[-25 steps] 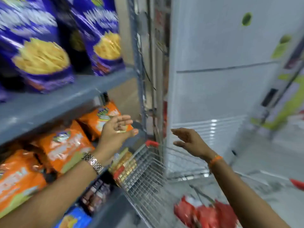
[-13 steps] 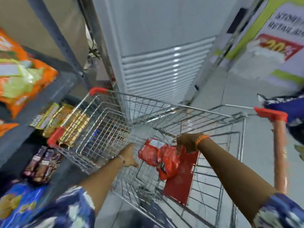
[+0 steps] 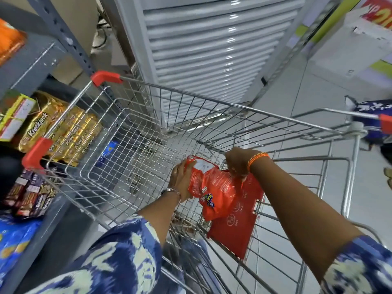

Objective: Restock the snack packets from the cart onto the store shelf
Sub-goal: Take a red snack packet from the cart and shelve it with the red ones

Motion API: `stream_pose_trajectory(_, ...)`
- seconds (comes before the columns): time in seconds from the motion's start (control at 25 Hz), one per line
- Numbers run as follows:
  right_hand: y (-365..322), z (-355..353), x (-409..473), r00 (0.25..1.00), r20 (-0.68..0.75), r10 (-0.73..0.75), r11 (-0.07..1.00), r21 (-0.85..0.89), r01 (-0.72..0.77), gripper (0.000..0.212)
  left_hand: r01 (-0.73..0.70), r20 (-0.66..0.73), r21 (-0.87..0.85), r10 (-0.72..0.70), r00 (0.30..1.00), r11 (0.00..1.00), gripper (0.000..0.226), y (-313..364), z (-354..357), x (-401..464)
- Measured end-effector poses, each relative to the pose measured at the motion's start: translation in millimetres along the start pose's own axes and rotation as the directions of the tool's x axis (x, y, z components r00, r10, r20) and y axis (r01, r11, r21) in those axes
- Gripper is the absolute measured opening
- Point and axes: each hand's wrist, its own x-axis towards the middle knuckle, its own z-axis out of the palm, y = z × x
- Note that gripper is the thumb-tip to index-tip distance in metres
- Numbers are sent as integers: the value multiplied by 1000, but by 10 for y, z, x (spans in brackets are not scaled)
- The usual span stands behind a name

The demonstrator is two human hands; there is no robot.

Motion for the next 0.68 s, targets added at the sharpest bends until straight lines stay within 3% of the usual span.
stream_pose_trajectory(0.08,-12,-23,45,999,41,17,1000,13,-18,43,-24,-5,43,24,1000,999,128,-32,53,2)
stream_pose_trajectory(0.36,7,-79,-12,977,210,-34,995,-89,54,41,20,-17,-39,-20,1000,999,116,-76,29,12)
stream_pose_trajectory(0.52,13,-123,-80,972,218,-91,991,-77,110,54,42,61,-163,-32,998,986,114,-116,-85,72)
stream_pose_trajectory(0.68,108,-270,-256,987,124,-106,993,55,100,53,105,248,-352,-15,969,930,111,-140,-456,75)
